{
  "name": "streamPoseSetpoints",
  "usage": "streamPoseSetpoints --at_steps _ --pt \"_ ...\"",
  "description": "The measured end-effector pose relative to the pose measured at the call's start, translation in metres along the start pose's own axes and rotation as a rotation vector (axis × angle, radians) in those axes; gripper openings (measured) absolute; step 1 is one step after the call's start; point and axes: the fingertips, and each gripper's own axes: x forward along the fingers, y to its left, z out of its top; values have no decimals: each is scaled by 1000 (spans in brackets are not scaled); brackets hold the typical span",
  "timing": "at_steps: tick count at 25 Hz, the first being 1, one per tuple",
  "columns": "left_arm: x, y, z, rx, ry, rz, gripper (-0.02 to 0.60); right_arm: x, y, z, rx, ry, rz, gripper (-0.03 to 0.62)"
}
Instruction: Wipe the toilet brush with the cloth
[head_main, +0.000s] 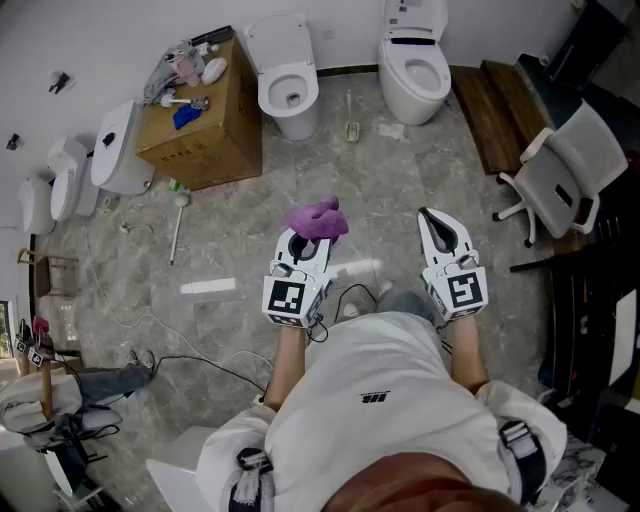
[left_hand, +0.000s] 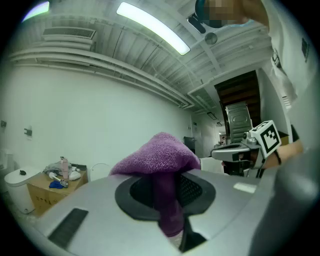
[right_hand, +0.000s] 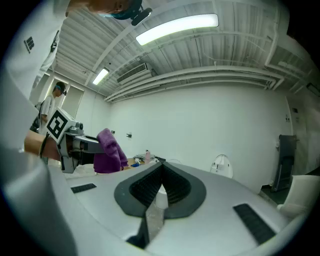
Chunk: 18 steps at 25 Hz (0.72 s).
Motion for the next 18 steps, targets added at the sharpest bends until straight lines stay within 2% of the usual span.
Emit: streamPoseSetpoints --at_steps 10,18 --pt "20 18 -7 -16 23 -16 72 24 1 -5 9 -2 -29 -3" --pt "70 47 -12 -11 37 8 72 73 -34 -23 25 14 -17 -3"
